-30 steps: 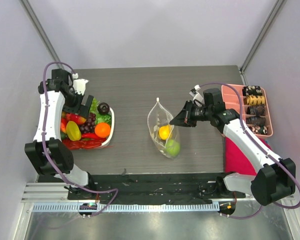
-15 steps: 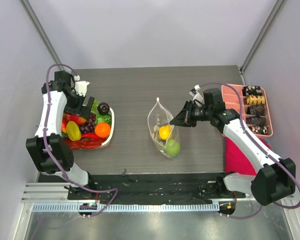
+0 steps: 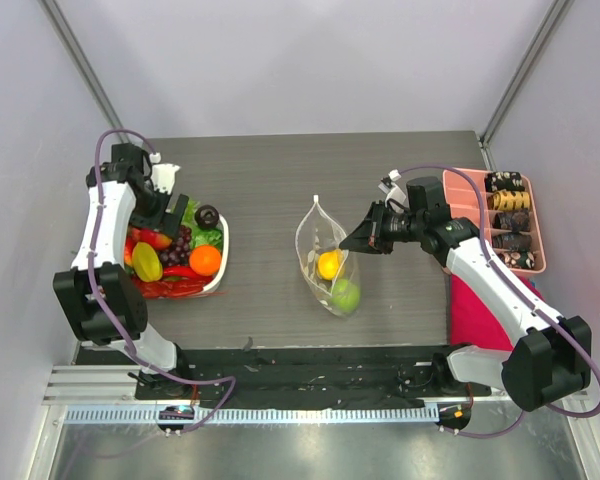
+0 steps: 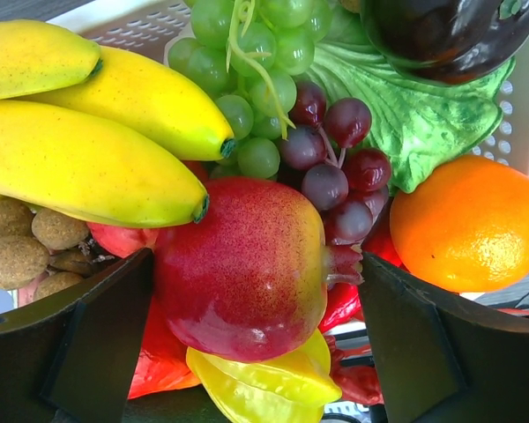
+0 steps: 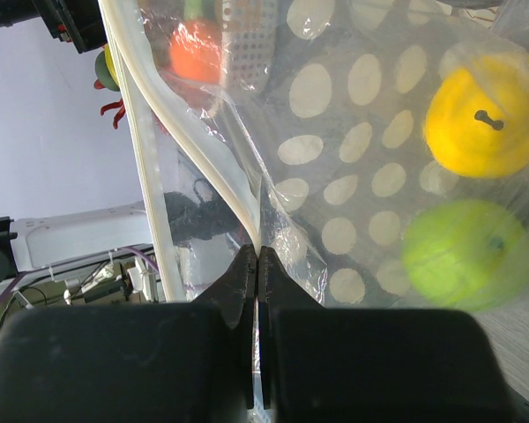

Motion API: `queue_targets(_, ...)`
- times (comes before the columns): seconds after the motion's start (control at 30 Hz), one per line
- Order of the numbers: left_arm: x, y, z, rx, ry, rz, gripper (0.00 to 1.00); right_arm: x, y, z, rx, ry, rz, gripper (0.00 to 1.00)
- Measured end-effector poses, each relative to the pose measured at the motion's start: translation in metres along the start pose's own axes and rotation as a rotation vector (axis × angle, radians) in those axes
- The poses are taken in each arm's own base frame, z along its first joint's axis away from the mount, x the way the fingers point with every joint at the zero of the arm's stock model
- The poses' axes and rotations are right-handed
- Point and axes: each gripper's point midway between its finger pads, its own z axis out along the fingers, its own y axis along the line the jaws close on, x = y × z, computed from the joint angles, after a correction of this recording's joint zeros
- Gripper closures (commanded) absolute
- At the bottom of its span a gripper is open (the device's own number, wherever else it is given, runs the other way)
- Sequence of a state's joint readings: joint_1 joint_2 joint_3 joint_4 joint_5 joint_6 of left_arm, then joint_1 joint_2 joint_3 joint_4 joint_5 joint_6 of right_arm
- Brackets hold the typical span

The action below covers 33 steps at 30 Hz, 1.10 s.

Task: Place the food in the zip-top bag and seal the zipper
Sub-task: Pick up the fake fruit from the bin, then place the fake fruit in the zipper food storage bag.

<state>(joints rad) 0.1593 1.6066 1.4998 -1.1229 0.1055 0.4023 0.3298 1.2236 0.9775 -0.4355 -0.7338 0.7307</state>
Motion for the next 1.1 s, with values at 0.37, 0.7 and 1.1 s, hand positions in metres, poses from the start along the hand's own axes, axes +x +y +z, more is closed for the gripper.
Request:
queue_targets(0.37,-0.007,-0.005,-0.049,-0.027,-0.083,0.011,0.17,0.0,0.0,0.0,0.0,0.0,-0.003,0.99)
queue_targets(0.7,-0.081,-0.117,-0.131,0.175,-0.387,0.231,0.16,0.0,-0.003,0.002,0.006,0.006,0.004,0.99)
queue_targets(1.1,-0.084,-0.35,-0.182,0.69,-0.596,0.685,0.16,0.0,-0.004,0.003,0.009,0.005,0.001,0.99)
